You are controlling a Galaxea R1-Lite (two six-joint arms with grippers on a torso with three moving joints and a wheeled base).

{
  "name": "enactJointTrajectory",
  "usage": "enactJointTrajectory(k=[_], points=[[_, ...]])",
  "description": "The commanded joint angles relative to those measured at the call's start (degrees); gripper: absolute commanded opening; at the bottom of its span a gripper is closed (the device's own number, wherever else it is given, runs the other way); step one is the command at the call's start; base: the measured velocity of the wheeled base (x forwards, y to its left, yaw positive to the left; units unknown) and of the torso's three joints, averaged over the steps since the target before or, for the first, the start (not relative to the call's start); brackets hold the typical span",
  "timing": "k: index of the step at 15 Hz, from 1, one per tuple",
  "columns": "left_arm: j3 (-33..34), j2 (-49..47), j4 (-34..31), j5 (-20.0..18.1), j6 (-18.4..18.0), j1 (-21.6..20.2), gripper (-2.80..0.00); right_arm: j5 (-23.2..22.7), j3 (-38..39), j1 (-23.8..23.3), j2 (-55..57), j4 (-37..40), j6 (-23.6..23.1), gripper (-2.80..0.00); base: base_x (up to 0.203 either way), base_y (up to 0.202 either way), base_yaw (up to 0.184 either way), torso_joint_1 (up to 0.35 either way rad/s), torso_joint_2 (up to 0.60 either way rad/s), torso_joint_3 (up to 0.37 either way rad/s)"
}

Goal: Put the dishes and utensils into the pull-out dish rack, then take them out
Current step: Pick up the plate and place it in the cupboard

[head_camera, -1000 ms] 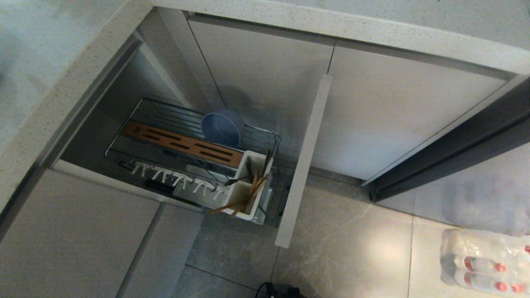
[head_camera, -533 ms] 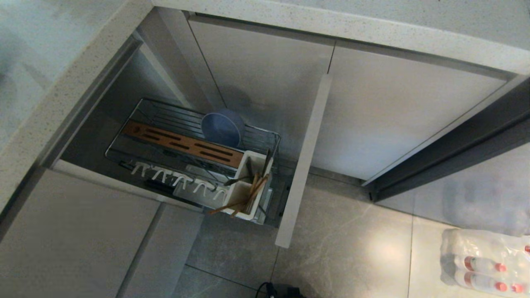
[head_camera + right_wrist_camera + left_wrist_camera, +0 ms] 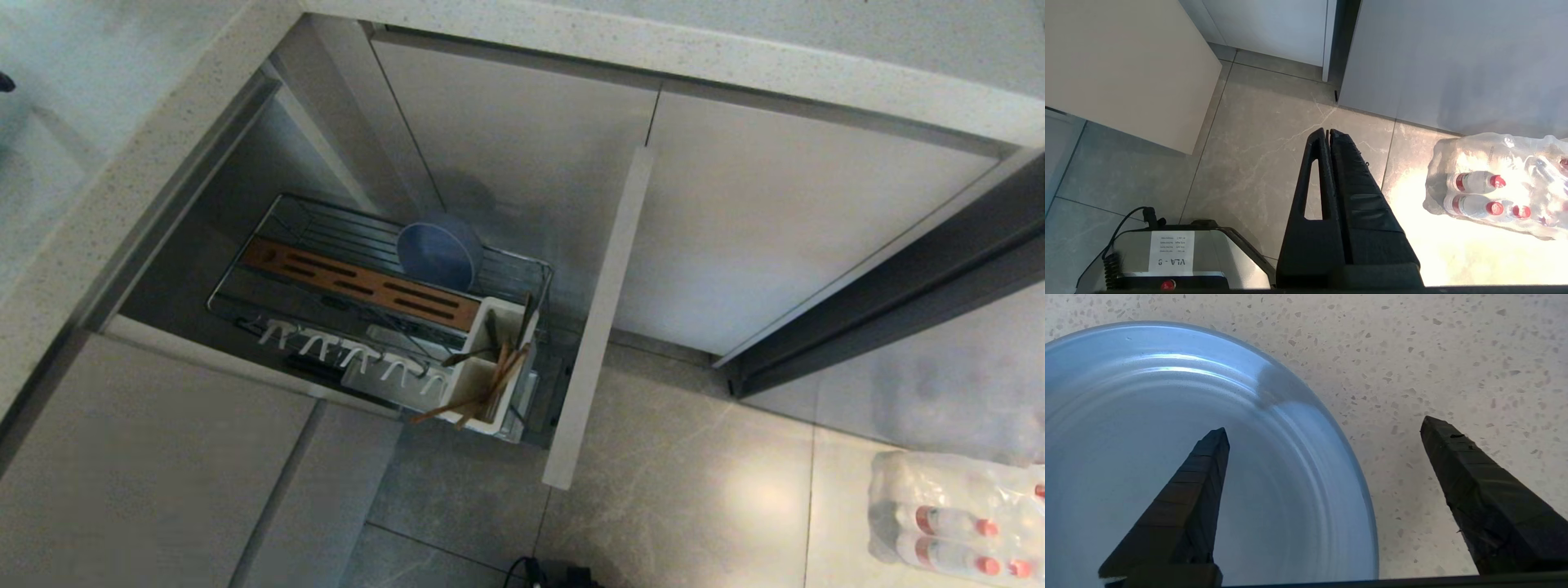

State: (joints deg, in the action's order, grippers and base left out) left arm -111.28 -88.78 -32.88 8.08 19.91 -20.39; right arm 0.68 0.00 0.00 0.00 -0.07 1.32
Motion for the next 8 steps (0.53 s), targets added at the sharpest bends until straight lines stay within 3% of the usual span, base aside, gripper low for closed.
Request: enactJointTrajectory(k=[1,8], points=[[0.0,-0.2,-0.2,0.1,0.1,0.0,0.00,0.0,0.0,0.0,0.0,0.0,0.0,-2.80,0.000,0.000,0.000,0.000,0.00,0.000],[0.0,-0.6,-0.3,0.4,0.0,0.0,0.00,0.0,0.0,0.0,0.1,0.0,0.0,-2.80,0.000,0.000,0.000,0.000,0.00,0.000]])
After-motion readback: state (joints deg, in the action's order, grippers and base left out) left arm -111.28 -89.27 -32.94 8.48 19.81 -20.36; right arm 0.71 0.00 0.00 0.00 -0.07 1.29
